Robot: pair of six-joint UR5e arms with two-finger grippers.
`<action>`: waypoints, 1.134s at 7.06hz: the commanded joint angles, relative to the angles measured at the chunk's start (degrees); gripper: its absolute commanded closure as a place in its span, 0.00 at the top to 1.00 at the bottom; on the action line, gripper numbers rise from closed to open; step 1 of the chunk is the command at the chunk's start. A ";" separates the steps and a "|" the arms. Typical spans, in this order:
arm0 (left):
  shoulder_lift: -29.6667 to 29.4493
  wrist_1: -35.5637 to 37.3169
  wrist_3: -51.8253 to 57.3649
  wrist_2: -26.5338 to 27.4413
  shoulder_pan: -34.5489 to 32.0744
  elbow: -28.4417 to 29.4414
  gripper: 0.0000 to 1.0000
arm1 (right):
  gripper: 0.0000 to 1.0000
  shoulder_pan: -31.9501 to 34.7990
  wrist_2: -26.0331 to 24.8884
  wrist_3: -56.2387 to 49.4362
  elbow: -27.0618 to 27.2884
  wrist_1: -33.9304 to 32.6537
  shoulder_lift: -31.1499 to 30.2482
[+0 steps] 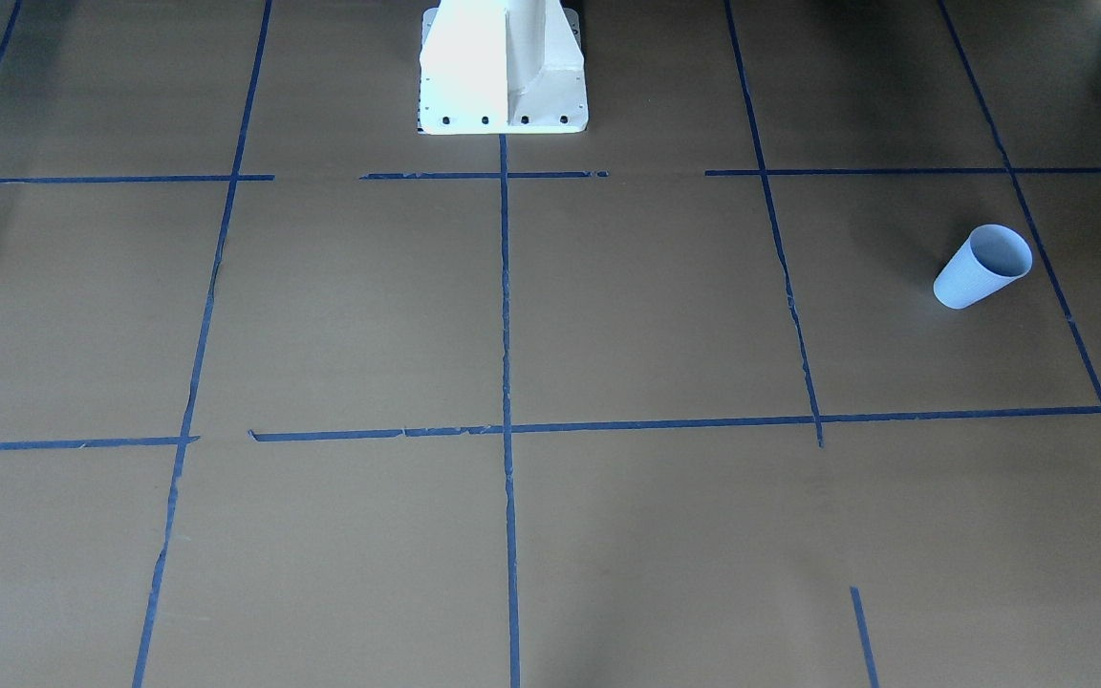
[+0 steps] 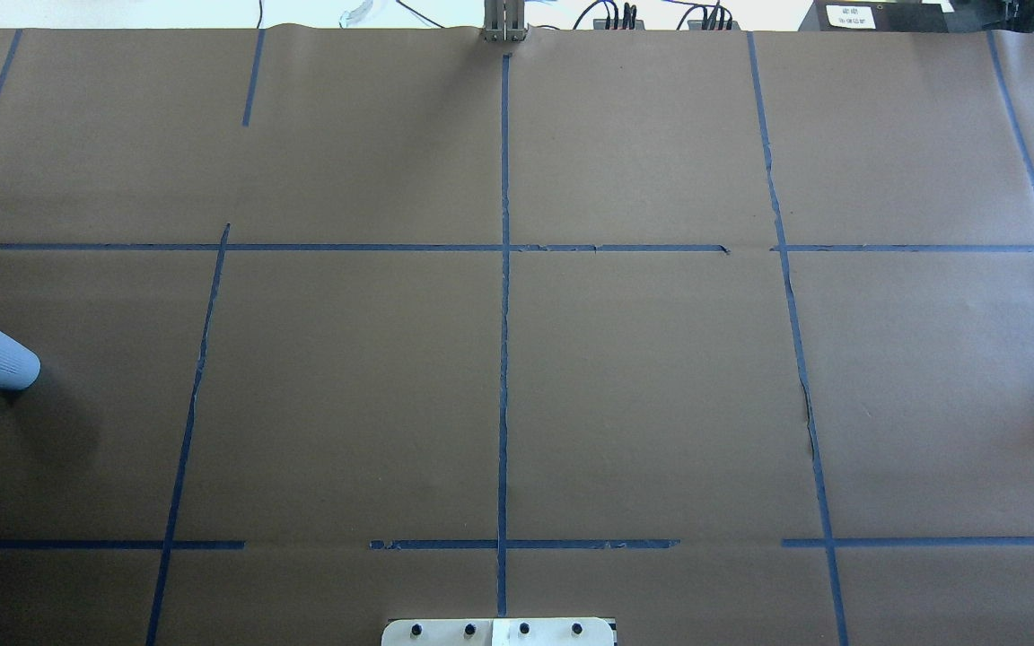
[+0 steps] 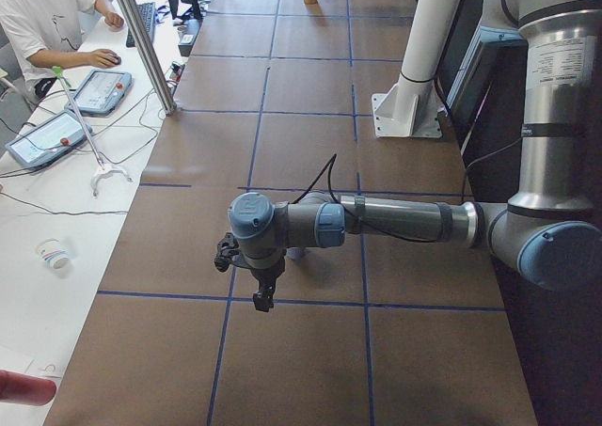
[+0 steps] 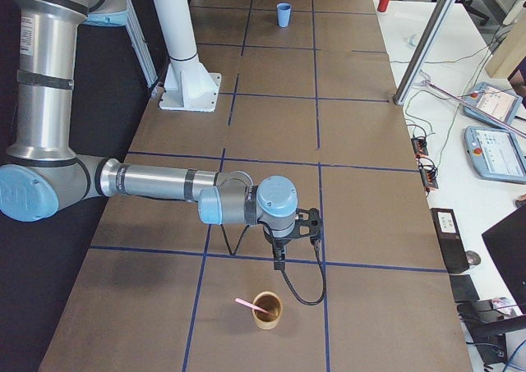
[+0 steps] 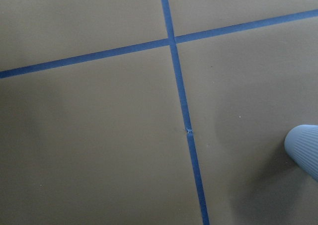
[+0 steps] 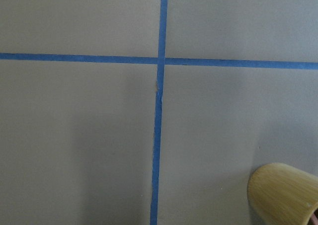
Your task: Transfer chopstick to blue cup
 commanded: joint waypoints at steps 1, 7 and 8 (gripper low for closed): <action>-1.02 0.06 -0.41 0.20 0.22 -0.91 1.00 | 1.00 -0.01 0.03 0.01 -0.03 0.13 -0.16; -0.60 -1.25 -0.94 -0.15 1.55 -0.83 1.00 | 1.00 -0.01 4.78 0.45 0.23 0.75 -1.40; -0.42 -3.43 -0.94 -0.33 1.55 -0.66 1.00 | 1.00 -0.01 4.52 -0.08 0.14 1.27 -1.57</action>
